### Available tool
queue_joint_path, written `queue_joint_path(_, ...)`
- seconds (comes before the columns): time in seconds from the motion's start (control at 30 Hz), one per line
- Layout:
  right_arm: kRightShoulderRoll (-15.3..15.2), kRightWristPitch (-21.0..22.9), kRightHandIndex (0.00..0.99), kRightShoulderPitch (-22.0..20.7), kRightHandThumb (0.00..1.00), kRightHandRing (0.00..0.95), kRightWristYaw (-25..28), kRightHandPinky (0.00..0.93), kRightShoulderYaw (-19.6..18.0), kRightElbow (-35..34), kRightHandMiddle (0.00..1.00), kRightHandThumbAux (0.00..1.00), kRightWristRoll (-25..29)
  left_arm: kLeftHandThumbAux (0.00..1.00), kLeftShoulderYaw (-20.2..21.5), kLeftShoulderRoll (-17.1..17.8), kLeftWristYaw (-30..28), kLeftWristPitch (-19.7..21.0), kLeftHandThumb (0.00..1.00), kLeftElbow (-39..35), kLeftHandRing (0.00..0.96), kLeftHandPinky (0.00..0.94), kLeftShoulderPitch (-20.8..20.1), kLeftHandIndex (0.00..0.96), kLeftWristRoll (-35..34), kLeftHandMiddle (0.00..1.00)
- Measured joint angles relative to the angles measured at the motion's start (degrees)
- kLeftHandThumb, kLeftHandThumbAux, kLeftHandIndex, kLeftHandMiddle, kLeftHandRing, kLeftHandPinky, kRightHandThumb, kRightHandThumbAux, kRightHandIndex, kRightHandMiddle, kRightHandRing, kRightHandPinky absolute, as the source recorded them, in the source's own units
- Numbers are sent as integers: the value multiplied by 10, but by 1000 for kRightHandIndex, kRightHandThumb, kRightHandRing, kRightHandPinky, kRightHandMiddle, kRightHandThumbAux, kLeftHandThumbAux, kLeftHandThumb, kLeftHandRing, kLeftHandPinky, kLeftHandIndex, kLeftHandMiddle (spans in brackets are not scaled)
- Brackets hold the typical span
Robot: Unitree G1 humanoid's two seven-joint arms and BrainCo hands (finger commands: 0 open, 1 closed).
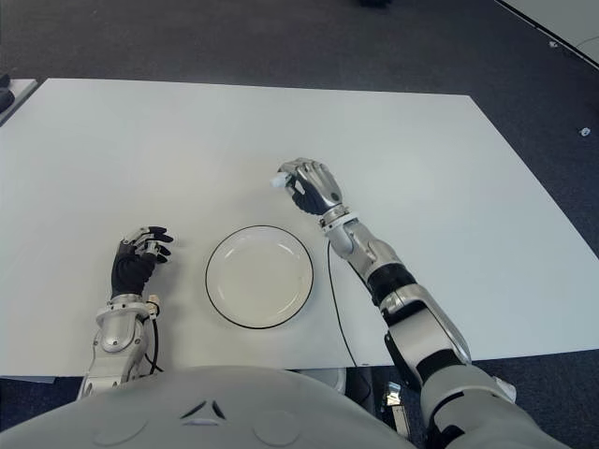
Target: Put the toothpaste on the table into the plate.
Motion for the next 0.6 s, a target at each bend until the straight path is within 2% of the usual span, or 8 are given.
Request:
queue_joint_path(0.2, -13, -15, 399, 56, 848, 875, 30, 883, -1, -85, 555, 679, -3, 684, 0, 0, 0, -1, 832, 0, 590, 578, 0, 400, 0, 484)
queue_joint_path(0.37, -17, -60, 400, 87, 849, 881, 45, 884, 7, -123, 554, 679, -8, 684, 0, -1, 0, -1, 832, 1, 593, 582, -1, 399, 2, 485)
queue_joint_path(0.6, -28, -97, 402, 94, 848, 883, 10, 885, 26, -145, 554, 678, -90, 684, -1, -2, 0, -1, 832, 1, 596, 583, -1, 400, 4, 486)
